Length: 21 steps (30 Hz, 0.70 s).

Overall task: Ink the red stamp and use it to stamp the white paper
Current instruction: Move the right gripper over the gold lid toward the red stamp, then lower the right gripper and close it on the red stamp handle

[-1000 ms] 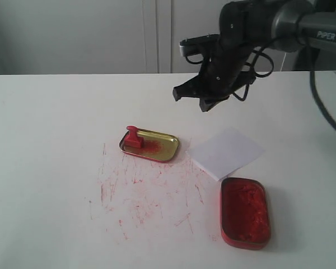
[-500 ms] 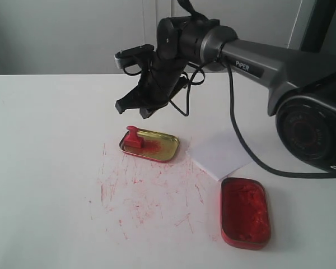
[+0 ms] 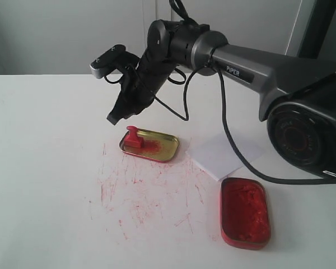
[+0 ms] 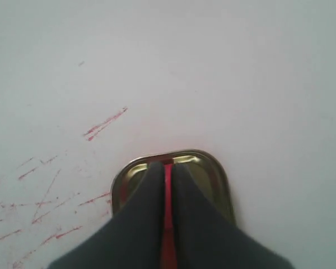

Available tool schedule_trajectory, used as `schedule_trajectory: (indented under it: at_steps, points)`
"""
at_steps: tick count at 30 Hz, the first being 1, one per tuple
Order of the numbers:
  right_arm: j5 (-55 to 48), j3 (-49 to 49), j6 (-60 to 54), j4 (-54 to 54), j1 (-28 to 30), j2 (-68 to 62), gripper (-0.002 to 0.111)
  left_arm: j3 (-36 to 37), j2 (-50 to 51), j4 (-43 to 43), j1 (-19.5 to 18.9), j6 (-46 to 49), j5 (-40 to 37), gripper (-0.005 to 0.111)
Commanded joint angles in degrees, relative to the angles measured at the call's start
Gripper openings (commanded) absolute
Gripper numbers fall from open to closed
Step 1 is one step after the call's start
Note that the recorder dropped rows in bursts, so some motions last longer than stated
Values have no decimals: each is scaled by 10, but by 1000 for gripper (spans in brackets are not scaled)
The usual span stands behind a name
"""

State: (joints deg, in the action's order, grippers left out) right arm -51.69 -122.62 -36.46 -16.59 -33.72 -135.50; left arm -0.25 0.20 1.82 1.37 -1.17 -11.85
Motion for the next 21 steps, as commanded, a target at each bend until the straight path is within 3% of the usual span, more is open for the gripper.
schedule_trajectory:
  at_steps: [1, 5, 21]
  points:
    - [-5, -1, -56, -2, 0, -1, 24, 2, -2, -2, -1, -1, 3, 0]
    - [-5, -1, -77, 1, 0, -8, 38, 2, -2, -2, -1, -1, 3, 0]
    - [8, -1, -92, 25, 0, -41, 38, 2, -2, -2, -1, -1, 3, 0]
